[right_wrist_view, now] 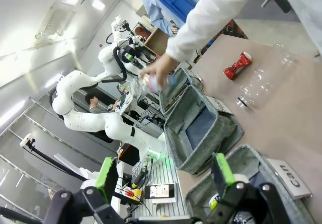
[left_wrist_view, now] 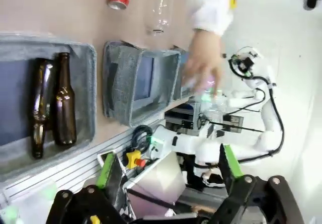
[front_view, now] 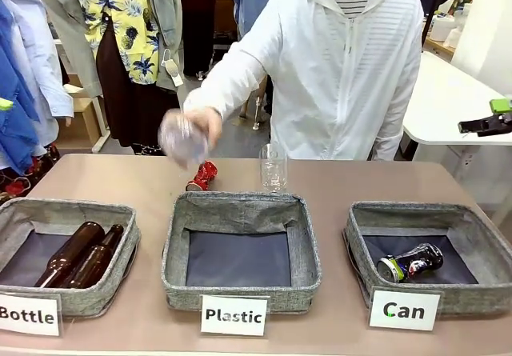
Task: Sort the can waste into the basket.
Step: Pick up the can waste from the table and place it in the right Fabric basket.
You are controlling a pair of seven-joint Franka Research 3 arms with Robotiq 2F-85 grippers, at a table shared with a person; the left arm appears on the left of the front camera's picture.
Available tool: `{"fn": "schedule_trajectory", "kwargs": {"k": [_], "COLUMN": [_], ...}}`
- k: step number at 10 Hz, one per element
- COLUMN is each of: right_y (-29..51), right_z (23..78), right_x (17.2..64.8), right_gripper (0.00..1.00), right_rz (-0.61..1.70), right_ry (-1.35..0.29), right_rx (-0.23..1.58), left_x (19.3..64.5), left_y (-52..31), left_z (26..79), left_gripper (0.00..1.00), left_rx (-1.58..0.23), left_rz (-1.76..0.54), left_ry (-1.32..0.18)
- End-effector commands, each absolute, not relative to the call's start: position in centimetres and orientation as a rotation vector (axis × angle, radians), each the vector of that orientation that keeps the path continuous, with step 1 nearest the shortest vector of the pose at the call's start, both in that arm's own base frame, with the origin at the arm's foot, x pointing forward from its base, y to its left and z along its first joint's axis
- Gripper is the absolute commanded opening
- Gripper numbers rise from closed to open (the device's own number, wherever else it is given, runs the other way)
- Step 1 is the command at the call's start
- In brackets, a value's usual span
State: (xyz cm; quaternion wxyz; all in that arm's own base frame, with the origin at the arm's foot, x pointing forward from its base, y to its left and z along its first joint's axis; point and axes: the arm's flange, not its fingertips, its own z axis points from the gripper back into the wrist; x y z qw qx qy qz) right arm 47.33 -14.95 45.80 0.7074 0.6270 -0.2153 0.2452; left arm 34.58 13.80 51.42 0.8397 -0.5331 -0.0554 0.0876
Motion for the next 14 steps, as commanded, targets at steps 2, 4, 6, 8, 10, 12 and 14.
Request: {"fn": "schedule_trajectory", "kwargs": {"k": [2, 4, 6, 8, 10, 12, 14], "right_y": [-14.9, -14.9, -14.9, -14.9, -14.9, -14.9, -14.9], "right_z": [46.1, 46.1, 46.1, 46.1, 46.1, 46.1, 46.1], "right_x": [47.3, 47.3, 47.3, 47.3, 47.3, 47.3, 47.3], "right_gripper": [1.0, 1.0, 1.0, 1.0, 1.0, 1.0, 1.0], "right_rz": [0.559, 0.559, 0.559, 0.559, 0.559, 0.559, 0.559], "right_ry": [-0.487, -0.487, -0.487, -0.487, -0.487, -0.487, -0.487], "right_rx": [1.383, 1.383, 1.383, 1.383, 1.383, 1.383, 1.383], "left_x": [22.6, 20.7, 21.4, 24.0, 28.0, 33.9, 38.7], "left_y": [19.2, 19.3, 18.5, 17.7, 14.5, 8.6, 0.1], "left_z": [48.1, 45.6, 45.7, 47.7, 49.4, 51.2, 52.8], "left_gripper": [1.0, 1.0, 1.0, 1.0, 1.0, 1.0, 1.0], "left_rx": [-1.34, -1.385, -1.375, -1.327, -1.262, -1.13, -0.924], "left_rz": [0.117, 0.138, 0.145, 0.116, 0.048, 0.041, 0.125], "left_ry": [-0.3, -0.319, -0.298, -0.257, -0.178, -0.053, -0.007]}}
